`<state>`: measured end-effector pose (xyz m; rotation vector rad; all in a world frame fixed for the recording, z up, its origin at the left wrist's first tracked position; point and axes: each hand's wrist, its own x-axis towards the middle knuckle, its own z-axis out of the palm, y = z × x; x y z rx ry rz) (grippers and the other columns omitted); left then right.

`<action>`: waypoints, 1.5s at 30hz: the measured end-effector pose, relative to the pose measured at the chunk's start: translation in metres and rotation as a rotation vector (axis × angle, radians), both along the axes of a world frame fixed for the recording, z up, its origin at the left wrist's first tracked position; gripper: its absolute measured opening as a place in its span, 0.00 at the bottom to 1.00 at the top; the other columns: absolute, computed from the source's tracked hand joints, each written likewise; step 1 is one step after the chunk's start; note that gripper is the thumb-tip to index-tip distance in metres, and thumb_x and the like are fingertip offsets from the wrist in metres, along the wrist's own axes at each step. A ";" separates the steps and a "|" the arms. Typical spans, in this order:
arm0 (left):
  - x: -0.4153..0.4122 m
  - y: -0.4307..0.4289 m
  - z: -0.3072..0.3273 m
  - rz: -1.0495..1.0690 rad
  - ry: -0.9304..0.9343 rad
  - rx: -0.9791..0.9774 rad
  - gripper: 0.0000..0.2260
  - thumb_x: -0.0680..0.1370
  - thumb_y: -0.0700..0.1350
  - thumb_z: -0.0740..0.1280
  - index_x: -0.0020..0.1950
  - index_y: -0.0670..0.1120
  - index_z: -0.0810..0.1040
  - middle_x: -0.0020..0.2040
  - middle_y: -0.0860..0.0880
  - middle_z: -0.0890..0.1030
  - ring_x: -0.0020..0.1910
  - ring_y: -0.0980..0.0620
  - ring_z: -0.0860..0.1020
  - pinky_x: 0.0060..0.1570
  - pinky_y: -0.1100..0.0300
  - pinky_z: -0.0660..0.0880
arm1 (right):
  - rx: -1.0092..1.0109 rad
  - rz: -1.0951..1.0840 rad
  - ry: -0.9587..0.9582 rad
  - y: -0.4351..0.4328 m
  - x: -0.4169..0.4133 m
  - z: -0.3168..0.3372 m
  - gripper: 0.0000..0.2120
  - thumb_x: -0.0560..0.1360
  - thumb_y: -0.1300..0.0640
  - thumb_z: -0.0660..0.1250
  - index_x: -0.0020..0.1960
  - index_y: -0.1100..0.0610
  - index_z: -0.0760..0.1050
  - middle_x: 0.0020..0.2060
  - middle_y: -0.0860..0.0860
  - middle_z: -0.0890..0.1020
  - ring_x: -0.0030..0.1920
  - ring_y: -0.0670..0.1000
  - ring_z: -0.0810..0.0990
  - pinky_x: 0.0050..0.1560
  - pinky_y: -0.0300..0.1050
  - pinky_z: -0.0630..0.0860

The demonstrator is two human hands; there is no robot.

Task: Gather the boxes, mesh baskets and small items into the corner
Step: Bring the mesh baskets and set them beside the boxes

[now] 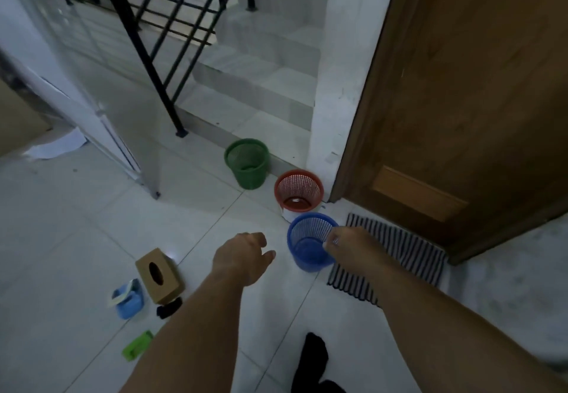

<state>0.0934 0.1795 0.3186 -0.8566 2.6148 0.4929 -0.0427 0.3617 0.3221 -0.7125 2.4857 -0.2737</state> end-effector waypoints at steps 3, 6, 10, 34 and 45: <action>-0.047 -0.023 -0.014 0.029 -0.008 0.057 0.21 0.79 0.61 0.61 0.68 0.52 0.72 0.60 0.49 0.79 0.55 0.49 0.78 0.54 0.53 0.77 | -0.002 -0.044 -0.008 -0.026 -0.050 -0.011 0.10 0.78 0.50 0.62 0.54 0.53 0.78 0.49 0.54 0.82 0.47 0.54 0.81 0.47 0.48 0.80; -0.085 -0.049 -0.036 0.037 -0.036 0.098 0.21 0.79 0.60 0.61 0.69 0.52 0.71 0.61 0.48 0.78 0.56 0.48 0.77 0.55 0.53 0.77 | 0.017 -0.041 -0.024 -0.050 -0.090 -0.031 0.09 0.79 0.53 0.63 0.53 0.57 0.78 0.48 0.55 0.82 0.47 0.55 0.81 0.46 0.48 0.79; -0.137 -0.085 -0.084 -0.009 -0.104 0.109 0.20 0.80 0.60 0.60 0.68 0.52 0.71 0.64 0.47 0.76 0.59 0.45 0.76 0.55 0.52 0.75 | 0.027 -0.128 -0.050 -0.075 -0.136 -0.083 0.07 0.79 0.54 0.62 0.46 0.56 0.75 0.43 0.56 0.81 0.44 0.56 0.79 0.43 0.49 0.79; -0.239 -0.038 -0.486 -0.299 -0.492 0.248 0.39 0.78 0.61 0.62 0.80 0.53 0.43 0.80 0.49 0.39 0.77 0.36 0.48 0.65 0.38 0.68 | 0.137 0.005 -0.461 -0.031 -0.232 -0.503 0.22 0.80 0.53 0.62 0.73 0.55 0.68 0.71 0.52 0.70 0.67 0.53 0.71 0.69 0.50 0.69; -0.231 -0.082 -0.409 -0.299 -0.355 0.226 0.27 0.78 0.57 0.62 0.74 0.49 0.64 0.77 0.46 0.57 0.70 0.41 0.62 0.60 0.46 0.73 | 0.102 -0.049 -0.266 -0.070 -0.215 -0.409 0.08 0.78 0.61 0.63 0.54 0.63 0.78 0.50 0.54 0.80 0.46 0.53 0.78 0.50 0.48 0.78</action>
